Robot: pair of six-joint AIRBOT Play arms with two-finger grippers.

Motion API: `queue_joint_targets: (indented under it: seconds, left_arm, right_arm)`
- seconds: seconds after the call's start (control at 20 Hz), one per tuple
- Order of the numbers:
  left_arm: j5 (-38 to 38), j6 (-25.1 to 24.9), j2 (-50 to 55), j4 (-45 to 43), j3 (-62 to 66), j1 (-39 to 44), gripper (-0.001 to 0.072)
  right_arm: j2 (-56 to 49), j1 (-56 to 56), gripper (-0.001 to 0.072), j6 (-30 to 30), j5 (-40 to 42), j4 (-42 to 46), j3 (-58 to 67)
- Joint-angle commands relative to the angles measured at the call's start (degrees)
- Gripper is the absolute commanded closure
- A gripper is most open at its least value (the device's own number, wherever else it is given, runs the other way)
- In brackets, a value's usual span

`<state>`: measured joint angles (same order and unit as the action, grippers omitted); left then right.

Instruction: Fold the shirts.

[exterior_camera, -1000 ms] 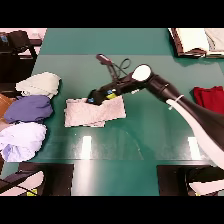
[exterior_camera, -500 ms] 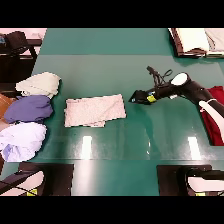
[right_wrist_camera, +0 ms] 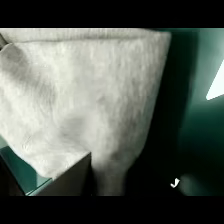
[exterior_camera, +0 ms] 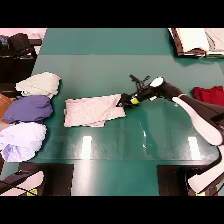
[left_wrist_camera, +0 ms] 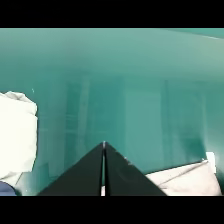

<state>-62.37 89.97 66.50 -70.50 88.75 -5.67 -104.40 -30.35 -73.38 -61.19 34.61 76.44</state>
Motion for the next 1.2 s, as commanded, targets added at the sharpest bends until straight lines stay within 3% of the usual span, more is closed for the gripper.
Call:
queue_joint_targets:
  seconds: [0.0, 0.3, 0.55, 0.85, 1.15]
  left_arm:
    - [-1.4, -0.6, 0.0, 1.6, 0.0, 0.0, 0.0684]
    - [-4.0, -3.5, 0.0, 2.9, 0.0, 5.1, 0.0684]
    - [0.0, -3.5, 0.0, 3.0, 0.0, 15.5, 0.0684]
    - [1.5, -3.4, 0.0, 2.9, 0.0, 21.3, 0.0684]
    - [1.5, -2.8, 0.1, 3.1, 0.0, 21.6, 0.0684]
  right_arm:
    - [-4.4, -3.1, 0.0701, 0.2, -0.4, -1.4, 7.3]
    - [4.7, 7.5, 0.0698, -0.5, -0.3, 10.3, 11.1]
    - [16.7, 28.7, 0.0698, -10.5, -0.8, 24.7, 11.1]
    - [24.7, 53.7, 0.0698, -13.7, -1.6, 25.6, 11.1]
    - [24.9, 66.4, 0.0698, -13.8, -4.4, 25.4, 10.7]
